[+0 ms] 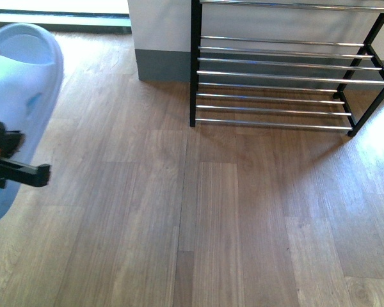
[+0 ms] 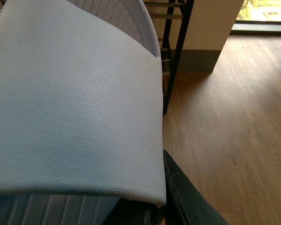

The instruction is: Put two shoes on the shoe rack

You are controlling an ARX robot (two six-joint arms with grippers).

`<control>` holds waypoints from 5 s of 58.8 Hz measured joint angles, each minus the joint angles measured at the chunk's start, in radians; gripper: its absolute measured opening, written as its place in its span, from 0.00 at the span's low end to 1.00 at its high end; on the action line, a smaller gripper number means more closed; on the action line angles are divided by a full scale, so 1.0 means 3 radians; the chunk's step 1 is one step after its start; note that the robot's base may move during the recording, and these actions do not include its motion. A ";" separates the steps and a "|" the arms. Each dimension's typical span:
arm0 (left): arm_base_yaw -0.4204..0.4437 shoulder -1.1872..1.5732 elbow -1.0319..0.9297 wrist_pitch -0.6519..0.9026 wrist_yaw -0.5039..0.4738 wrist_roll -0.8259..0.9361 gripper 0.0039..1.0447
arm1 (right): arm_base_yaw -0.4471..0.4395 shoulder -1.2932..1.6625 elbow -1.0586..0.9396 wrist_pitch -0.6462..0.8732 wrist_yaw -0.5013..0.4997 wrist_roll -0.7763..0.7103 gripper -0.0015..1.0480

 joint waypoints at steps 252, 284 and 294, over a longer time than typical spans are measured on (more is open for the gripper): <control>0.0038 -0.3526 -0.0720 -0.1854 -0.0670 -0.0514 0.01 | 0.1742 0.0549 0.1789 -0.0516 0.0855 0.0456 0.02; 0.0038 -0.3526 -0.0720 -0.1854 -0.0670 -0.0514 0.01 | 0.2009 0.2319 0.3251 -0.1125 0.1343 -0.0164 0.02; 0.0038 -0.3526 -0.0720 -0.1854 -0.0671 -0.0515 0.01 | 0.1940 0.2631 0.3493 -0.1190 0.1532 -0.0435 0.02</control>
